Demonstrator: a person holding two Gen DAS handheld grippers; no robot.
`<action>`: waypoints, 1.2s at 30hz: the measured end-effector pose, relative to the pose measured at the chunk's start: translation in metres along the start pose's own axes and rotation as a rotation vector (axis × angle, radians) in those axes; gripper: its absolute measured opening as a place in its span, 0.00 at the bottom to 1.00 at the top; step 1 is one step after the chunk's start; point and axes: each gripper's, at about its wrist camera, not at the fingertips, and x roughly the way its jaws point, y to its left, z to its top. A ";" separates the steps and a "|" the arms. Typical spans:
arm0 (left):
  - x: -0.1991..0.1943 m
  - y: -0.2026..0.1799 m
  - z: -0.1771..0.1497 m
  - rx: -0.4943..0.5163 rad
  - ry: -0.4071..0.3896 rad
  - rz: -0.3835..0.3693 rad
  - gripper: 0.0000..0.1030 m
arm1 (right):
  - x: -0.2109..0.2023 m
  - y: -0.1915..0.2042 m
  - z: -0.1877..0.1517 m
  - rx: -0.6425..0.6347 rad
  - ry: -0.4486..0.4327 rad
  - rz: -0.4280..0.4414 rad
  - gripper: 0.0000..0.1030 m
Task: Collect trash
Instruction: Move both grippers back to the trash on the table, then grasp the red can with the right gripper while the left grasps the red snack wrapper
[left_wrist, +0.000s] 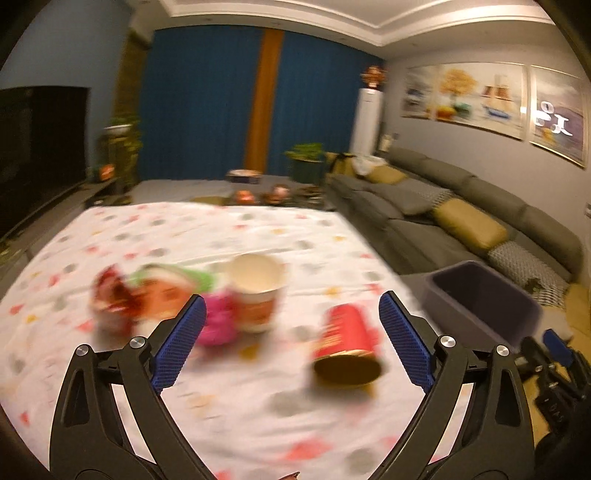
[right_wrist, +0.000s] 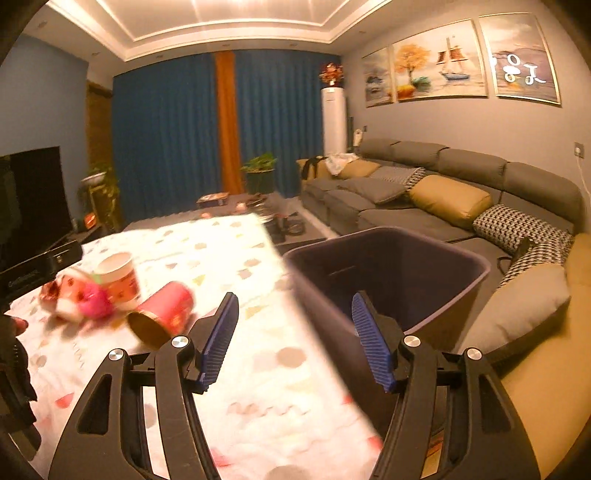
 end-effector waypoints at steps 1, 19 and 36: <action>-0.004 0.010 -0.003 -0.009 0.000 0.023 0.90 | 0.000 0.006 -0.002 -0.005 0.005 0.009 0.62; -0.047 0.136 -0.025 -0.143 -0.011 0.207 0.90 | 0.038 0.103 -0.024 -0.137 0.095 0.096 0.62; 0.002 0.130 -0.018 -0.120 0.049 0.137 0.90 | 0.088 0.128 -0.023 -0.202 0.187 0.099 0.47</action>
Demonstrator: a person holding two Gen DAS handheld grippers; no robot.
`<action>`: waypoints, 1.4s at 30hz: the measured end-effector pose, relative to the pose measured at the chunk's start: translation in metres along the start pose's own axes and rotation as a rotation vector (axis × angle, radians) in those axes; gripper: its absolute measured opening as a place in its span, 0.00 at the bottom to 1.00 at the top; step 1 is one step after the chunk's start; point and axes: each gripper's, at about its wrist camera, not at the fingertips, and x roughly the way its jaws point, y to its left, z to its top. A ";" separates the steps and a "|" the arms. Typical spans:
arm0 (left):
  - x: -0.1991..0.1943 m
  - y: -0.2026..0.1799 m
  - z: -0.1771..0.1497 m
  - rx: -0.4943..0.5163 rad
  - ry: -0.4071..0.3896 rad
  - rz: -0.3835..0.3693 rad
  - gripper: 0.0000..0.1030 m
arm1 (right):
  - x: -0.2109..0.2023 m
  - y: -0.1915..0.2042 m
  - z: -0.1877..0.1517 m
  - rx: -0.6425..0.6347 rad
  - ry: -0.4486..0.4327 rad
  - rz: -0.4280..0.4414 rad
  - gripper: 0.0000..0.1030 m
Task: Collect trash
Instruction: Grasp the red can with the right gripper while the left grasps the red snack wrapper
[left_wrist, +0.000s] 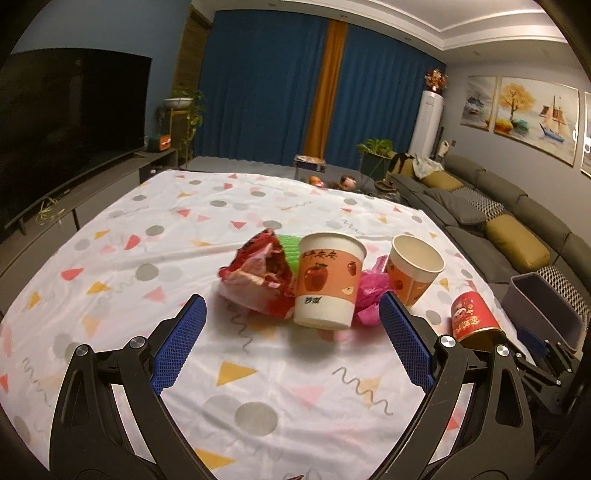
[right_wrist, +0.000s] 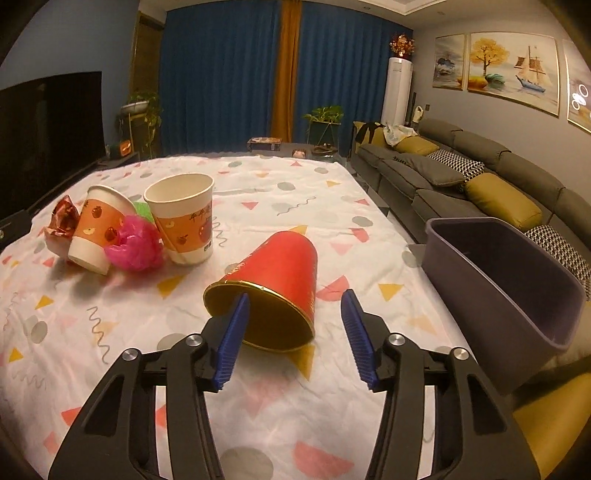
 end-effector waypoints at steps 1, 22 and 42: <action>0.004 -0.001 0.001 -0.002 0.006 -0.005 0.90 | 0.002 0.001 0.001 -0.001 0.003 0.002 0.45; 0.078 -0.019 0.019 0.033 0.100 -0.021 0.87 | 0.009 -0.004 0.005 0.026 0.016 0.023 0.06; 0.092 -0.006 0.018 0.015 0.116 -0.027 0.83 | 0.004 -0.006 0.000 0.042 0.013 0.030 0.06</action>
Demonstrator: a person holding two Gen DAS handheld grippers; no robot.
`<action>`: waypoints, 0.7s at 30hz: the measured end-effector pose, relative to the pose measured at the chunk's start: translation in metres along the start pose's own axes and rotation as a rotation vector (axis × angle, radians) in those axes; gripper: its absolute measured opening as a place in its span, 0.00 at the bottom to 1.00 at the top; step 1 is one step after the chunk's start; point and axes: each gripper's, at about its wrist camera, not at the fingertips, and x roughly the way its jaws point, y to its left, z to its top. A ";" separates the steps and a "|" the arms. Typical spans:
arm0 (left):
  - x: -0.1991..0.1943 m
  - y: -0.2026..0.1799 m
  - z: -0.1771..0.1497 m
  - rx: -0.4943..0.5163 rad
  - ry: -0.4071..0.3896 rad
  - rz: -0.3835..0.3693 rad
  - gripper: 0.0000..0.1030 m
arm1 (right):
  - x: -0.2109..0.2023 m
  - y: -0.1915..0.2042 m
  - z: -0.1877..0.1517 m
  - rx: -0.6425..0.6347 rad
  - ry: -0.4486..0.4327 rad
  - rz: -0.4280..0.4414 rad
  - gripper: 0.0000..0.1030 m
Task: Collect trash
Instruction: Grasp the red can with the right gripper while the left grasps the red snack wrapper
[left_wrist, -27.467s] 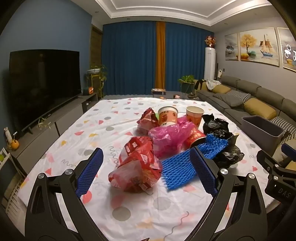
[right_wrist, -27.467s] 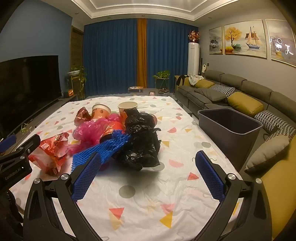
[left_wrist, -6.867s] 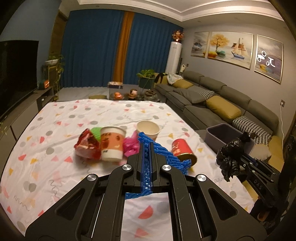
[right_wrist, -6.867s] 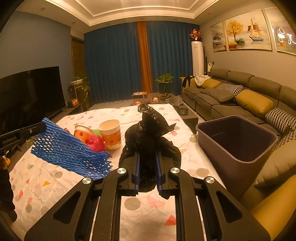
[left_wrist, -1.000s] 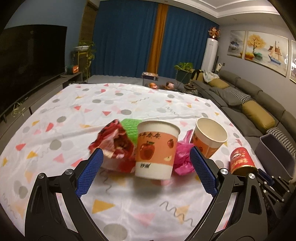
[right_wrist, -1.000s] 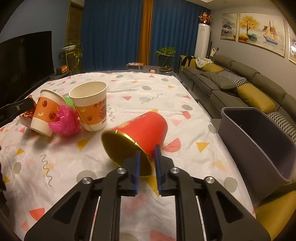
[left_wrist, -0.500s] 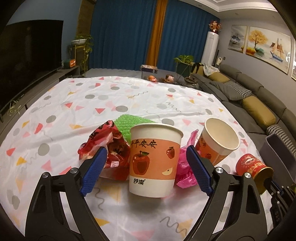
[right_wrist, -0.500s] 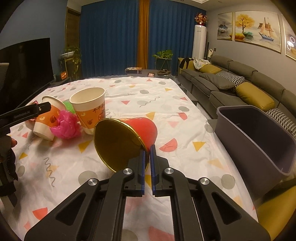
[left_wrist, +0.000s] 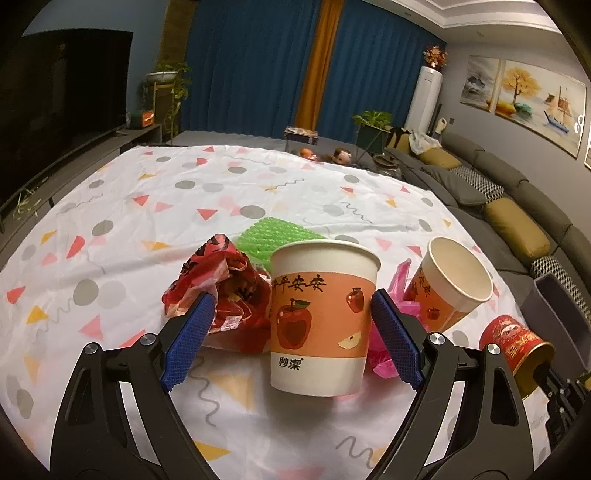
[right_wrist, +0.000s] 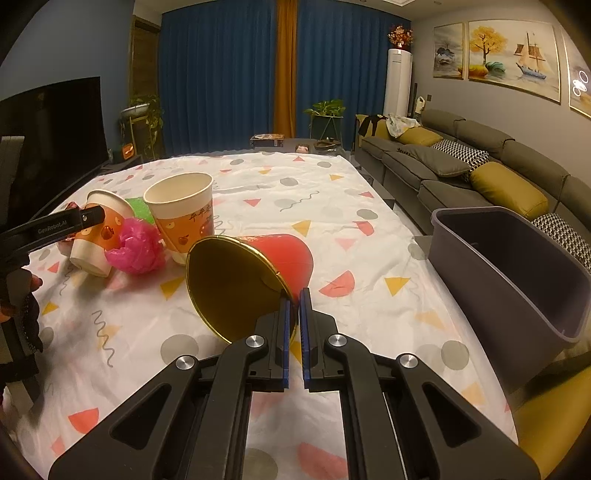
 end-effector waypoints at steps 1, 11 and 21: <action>0.000 -0.002 -0.001 0.012 0.001 0.006 0.83 | 0.000 0.000 0.000 0.001 0.001 0.000 0.06; -0.019 0.015 0.000 -0.073 -0.008 -0.112 0.83 | 0.000 0.000 -0.001 0.002 -0.001 0.002 0.06; -0.036 0.052 0.012 -0.150 -0.083 -0.024 0.77 | -0.001 0.001 -0.001 0.011 -0.001 0.012 0.06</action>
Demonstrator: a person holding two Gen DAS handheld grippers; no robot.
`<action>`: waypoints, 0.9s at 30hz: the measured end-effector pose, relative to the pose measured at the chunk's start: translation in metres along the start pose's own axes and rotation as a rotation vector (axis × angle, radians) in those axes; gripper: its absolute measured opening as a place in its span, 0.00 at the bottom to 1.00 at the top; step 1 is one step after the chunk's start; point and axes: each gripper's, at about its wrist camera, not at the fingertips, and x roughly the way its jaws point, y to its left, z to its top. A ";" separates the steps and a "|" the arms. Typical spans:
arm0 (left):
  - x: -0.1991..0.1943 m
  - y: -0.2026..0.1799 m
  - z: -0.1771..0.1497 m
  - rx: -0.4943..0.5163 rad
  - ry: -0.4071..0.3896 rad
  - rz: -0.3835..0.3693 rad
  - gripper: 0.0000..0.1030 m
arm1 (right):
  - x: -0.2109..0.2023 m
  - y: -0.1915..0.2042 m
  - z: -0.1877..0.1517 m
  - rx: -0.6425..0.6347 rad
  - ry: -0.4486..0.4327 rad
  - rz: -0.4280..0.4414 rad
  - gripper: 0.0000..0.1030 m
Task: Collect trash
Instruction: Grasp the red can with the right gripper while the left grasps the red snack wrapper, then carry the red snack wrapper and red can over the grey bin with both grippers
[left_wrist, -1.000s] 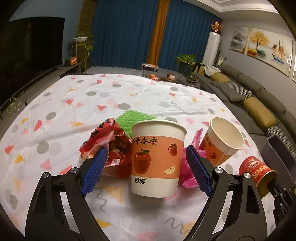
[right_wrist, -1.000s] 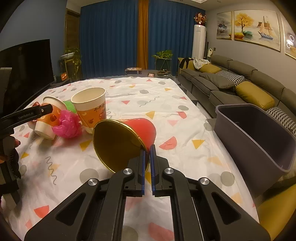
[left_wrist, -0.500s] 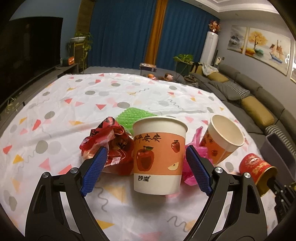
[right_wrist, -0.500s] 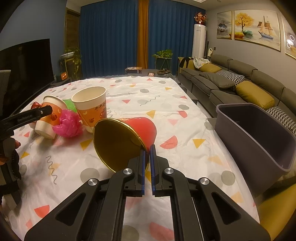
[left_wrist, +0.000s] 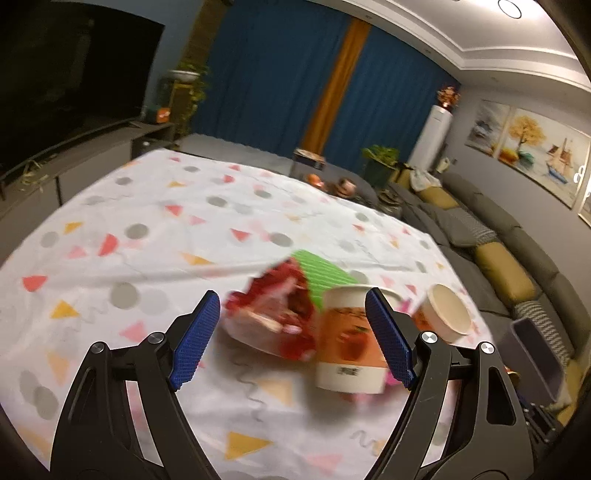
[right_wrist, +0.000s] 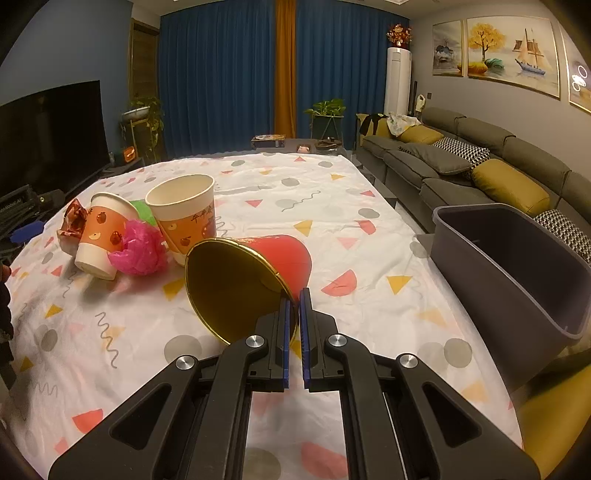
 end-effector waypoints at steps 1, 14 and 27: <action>0.003 0.003 0.001 0.002 0.002 0.020 0.77 | 0.000 0.000 0.000 -0.001 0.000 0.000 0.06; 0.044 0.026 -0.005 -0.062 0.150 -0.023 0.34 | 0.000 0.001 -0.001 -0.001 -0.001 0.002 0.06; -0.016 0.030 0.007 -0.080 -0.008 0.024 0.27 | -0.019 0.000 -0.006 0.002 -0.022 0.015 0.03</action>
